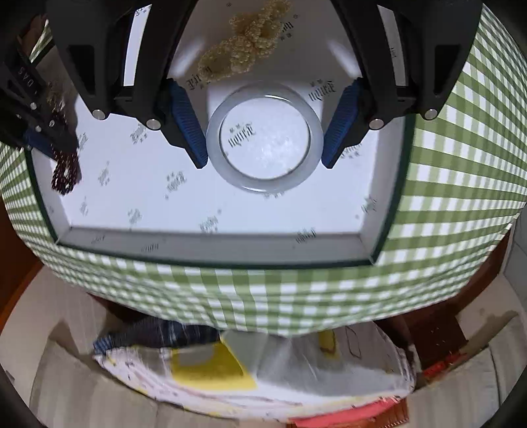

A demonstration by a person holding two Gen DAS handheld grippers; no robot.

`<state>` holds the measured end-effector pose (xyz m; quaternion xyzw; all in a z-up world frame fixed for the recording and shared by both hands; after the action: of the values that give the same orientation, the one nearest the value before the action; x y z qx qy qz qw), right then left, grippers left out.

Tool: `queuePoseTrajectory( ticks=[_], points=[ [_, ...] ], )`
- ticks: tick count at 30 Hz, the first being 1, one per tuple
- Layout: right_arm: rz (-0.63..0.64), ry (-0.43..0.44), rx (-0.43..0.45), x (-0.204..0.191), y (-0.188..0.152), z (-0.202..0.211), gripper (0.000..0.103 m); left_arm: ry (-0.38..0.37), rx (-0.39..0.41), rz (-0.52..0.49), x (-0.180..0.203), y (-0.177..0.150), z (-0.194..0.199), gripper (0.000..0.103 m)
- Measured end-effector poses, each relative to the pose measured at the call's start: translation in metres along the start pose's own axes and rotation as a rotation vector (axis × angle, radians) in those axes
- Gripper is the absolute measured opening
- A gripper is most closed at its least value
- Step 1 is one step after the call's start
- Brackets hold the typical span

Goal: Organize jewelry
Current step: 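Carry the jade bangle and red bead bracelet into the box and release both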

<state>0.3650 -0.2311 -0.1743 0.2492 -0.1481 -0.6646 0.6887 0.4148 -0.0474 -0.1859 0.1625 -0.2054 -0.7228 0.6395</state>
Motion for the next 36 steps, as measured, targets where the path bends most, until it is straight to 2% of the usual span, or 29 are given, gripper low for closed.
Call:
queuePoseTrajectory(
  ticks=[4,8,13,16,19,22,23,25,29,36],
  points=[
    [0.000,0.002,0.004,0.000,0.000,0.001,0.019,-0.004,-0.006,-0.004,0.000,0.000,-0.001,0.069],
    [0.009,0.026,0.015,-0.004,0.001,0.002,0.029,-0.003,-0.004,-0.003,0.000,-0.001,0.001,0.069],
    [0.021,0.041,0.032,-0.009,0.001,0.003,0.036,-0.016,0.011,0.017,-0.003,0.000,0.004,0.070],
    [0.015,0.050,0.038,-0.009,0.001,0.003,0.037,-0.010,0.031,0.015,-0.002,0.002,0.006,0.076],
    [0.010,0.068,0.052,-0.010,0.002,0.005,0.041,-0.009,0.047,-0.004,0.001,0.002,0.009,0.078],
    [0.018,0.073,0.066,-0.011,0.003,0.008,0.047,-0.012,0.073,-0.019,0.004,0.002,0.013,0.080],
    [0.022,0.071,0.073,-0.011,0.003,0.009,0.052,-0.013,0.085,-0.020,0.004,0.003,0.015,0.081],
    [0.027,0.069,0.092,-0.012,0.004,0.013,0.055,-0.014,0.111,-0.019,0.004,0.003,0.019,0.084],
    [0.016,0.074,0.124,-0.010,0.004,0.023,0.055,-0.028,0.173,-0.016,0.004,0.004,0.030,0.086],
    [0.007,0.062,0.228,-0.009,0.000,0.059,0.055,-0.051,0.336,-0.002,0.001,-0.002,0.075,0.086]
  ],
)
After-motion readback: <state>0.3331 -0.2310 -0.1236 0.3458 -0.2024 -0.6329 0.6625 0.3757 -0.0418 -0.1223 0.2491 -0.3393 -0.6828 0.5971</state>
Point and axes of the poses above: each gripper's, at about its wrist camera, not at the fingertips, and z roughly against the way its jaws point, x to its right, y to its top, the point moved 5 cm from there along -z, roughly the way its jaws point, and after that the axes turned 2 degrees about x, right-handed, at the moved point
